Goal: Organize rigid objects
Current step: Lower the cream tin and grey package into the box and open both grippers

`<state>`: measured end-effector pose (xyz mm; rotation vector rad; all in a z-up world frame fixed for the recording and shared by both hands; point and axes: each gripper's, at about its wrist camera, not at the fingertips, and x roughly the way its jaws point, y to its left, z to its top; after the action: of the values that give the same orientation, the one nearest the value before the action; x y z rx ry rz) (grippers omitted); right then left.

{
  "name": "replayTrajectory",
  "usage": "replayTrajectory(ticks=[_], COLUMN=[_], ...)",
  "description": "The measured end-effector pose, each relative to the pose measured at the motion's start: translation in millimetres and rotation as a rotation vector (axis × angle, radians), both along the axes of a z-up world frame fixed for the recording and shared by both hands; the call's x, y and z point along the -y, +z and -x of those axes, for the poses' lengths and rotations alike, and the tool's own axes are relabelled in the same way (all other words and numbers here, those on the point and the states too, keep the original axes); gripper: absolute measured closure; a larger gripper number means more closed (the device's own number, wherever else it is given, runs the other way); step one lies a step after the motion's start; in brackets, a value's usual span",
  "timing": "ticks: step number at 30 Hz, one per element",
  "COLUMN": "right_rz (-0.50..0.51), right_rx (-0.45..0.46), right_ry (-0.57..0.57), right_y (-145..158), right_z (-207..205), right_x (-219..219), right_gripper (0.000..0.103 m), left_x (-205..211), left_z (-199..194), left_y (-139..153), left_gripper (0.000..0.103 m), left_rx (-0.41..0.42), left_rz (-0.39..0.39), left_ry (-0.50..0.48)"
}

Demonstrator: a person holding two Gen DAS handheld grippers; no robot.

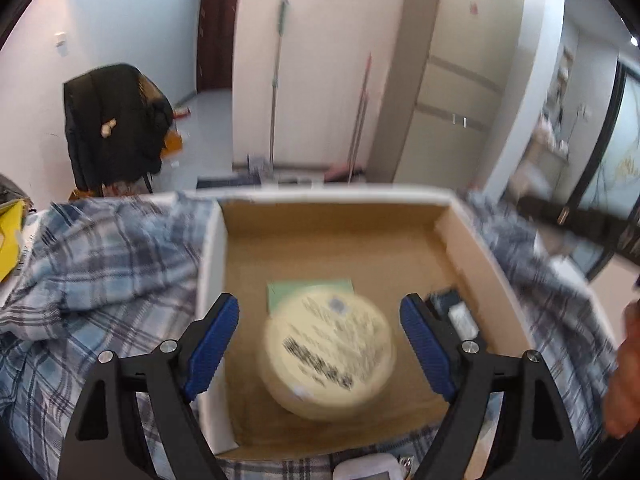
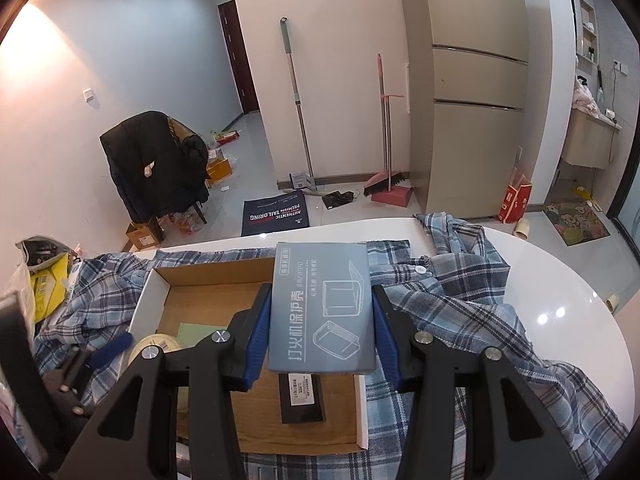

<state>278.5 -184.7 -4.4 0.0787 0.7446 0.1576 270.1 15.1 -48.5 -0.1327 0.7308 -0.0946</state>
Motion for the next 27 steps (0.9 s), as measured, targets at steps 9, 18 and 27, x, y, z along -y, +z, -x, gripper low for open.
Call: replayTrajectory(ticks=[9,18,27], right_rz=[0.045,0.048,0.039], right_rx=[-0.05,-0.175,-0.274], right_ry=[0.096,0.222,0.23], right_y=[-20,-60,-82], right_z=[1,4,1], right_x=[-32,-65,-68], right_gripper=[0.057,0.057,0.057], left_x=[-56,-55,-55], left_z=[15,29,37], left_y=[42,57,66], left_gripper=[0.002,0.0,0.0], left_rx=[0.137,0.261,0.275], left_rz=[0.004,-0.09,-0.04], left_ry=[0.161,0.186,0.202])
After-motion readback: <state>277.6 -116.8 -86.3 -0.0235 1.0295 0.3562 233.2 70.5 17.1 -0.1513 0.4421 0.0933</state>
